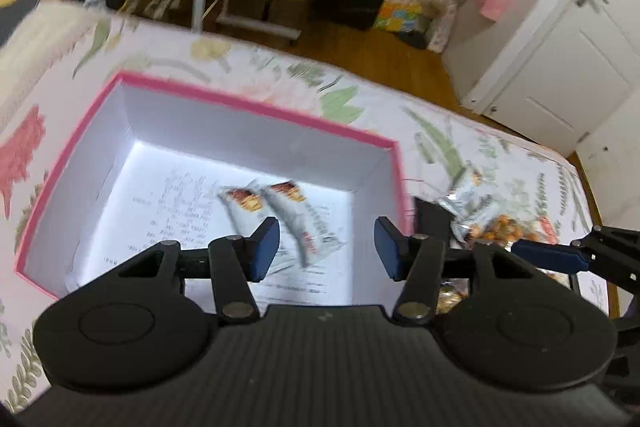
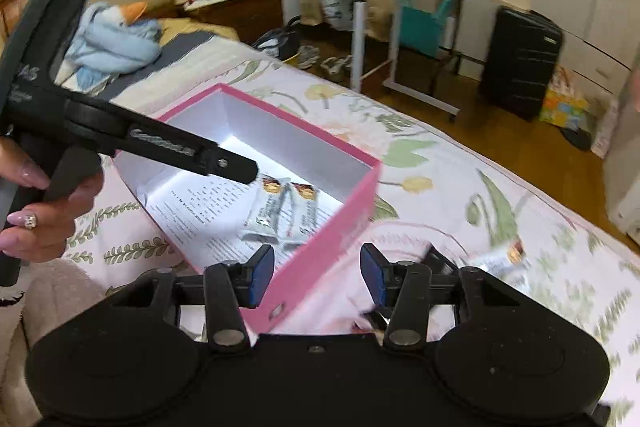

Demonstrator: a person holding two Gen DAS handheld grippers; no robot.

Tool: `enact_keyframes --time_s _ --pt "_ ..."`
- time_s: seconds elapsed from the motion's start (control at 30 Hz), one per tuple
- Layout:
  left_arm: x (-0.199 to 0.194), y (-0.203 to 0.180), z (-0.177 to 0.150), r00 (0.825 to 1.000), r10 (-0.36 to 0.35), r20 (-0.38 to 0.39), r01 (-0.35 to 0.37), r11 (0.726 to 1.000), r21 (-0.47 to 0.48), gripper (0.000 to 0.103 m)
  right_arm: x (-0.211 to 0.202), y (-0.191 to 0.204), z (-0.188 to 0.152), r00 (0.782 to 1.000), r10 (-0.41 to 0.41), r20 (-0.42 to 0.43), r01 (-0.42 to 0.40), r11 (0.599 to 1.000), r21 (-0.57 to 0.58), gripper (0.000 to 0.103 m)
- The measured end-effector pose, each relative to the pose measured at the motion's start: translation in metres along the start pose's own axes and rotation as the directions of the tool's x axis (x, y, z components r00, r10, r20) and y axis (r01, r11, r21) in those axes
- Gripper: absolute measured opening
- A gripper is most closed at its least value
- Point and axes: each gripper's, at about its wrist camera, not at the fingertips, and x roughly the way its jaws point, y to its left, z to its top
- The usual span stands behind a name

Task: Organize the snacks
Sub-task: 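Open both tools to drop the white bars into the box, then grasp the black-wrapped snack bar with the left tool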

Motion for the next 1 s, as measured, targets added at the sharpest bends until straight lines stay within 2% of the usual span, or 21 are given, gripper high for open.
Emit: enact_keyframes --time_s 0.2,0.3,0.4,0.53,0.63,0.77,0.87,1.0 --pt "-0.023 -0.049 -0.019 0.998 -0.063 0.023 0.059 0.988 0.139 0.062 -0.035 -0.023 -0.023 0.999 -0.034 -0.017 0.036 0.994 0.106 0.062" --pt "-0.024 -0.071 -0.031 0.997 -0.071 0.003 0.069 0.98 0.187 0.063 -0.046 -0.029 -0.038 0.998 -0.047 -0.034 0.051 0.99 0.133 0.067" --pt "-0.024 -0.092 -0.047 0.997 -0.082 -0.01 0.082 0.966 0.246 0.067 -0.042 -0.028 -0.052 0.997 -0.052 -0.054 0.058 0.99 0.128 0.072" --pt "-0.013 -0.112 -0.071 0.995 -0.085 -0.056 0.097 0.96 0.264 0.07 -0.028 -0.032 -0.081 0.995 -0.038 -0.087 0.048 0.993 0.111 0.072" --pt "0.003 -0.119 -0.087 0.983 -0.131 -0.13 0.159 0.96 0.229 0.07 -0.01 -0.041 -0.102 0.99 0.047 -0.13 -0.033 0.994 0.102 0.072" --pt "0.023 -0.119 -0.104 0.976 -0.133 -0.175 0.166 0.967 0.191 0.07 0.012 -0.048 -0.121 0.984 0.097 -0.15 -0.083 0.992 0.095 0.072" --pt "0.044 -0.115 -0.115 0.959 -0.164 -0.233 0.196 0.973 0.121 0.07 0.031 -0.044 -0.129 0.985 0.083 -0.154 -0.073 0.995 0.072 0.072" --pt "0.081 -0.1 -0.128 0.948 -0.155 -0.277 0.158 0.987 -0.011 0.07 0.059 -0.033 -0.138 0.991 0.045 -0.127 -0.042 0.999 0.026 0.072"
